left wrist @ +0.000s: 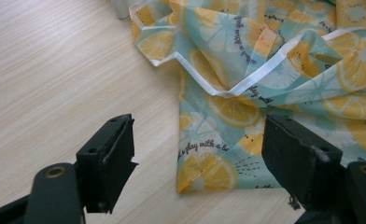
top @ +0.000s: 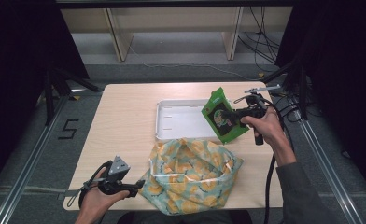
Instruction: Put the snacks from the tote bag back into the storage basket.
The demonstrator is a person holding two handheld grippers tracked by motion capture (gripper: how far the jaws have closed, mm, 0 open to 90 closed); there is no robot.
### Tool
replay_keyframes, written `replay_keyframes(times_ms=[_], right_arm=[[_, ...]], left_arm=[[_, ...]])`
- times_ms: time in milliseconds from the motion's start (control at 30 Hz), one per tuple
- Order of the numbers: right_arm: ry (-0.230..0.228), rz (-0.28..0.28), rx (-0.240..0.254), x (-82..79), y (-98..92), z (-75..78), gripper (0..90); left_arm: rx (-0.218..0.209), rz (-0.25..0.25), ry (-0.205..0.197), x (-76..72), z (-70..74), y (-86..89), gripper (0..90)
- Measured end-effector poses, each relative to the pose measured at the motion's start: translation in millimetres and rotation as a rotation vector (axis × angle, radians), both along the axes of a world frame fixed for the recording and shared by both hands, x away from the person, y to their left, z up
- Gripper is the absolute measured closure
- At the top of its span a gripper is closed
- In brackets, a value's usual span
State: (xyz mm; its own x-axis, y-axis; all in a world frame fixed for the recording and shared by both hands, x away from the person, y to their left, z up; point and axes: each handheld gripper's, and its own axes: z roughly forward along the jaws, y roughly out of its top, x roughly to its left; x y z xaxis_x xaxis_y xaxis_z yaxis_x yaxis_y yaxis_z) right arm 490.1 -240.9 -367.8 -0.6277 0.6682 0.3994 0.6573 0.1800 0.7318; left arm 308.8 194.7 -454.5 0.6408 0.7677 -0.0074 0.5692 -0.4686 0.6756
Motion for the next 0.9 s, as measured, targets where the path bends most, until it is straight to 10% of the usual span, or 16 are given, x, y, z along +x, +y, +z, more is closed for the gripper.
replay_keyframes(times_ms=[900], right_arm=[[0.092,-0.152,-0.03,64.9,37.0,-23.6,76.3]], left_arm=[[-0.012,-0.004,-0.004,-0.9,-2.7,-1.4,25.2]])
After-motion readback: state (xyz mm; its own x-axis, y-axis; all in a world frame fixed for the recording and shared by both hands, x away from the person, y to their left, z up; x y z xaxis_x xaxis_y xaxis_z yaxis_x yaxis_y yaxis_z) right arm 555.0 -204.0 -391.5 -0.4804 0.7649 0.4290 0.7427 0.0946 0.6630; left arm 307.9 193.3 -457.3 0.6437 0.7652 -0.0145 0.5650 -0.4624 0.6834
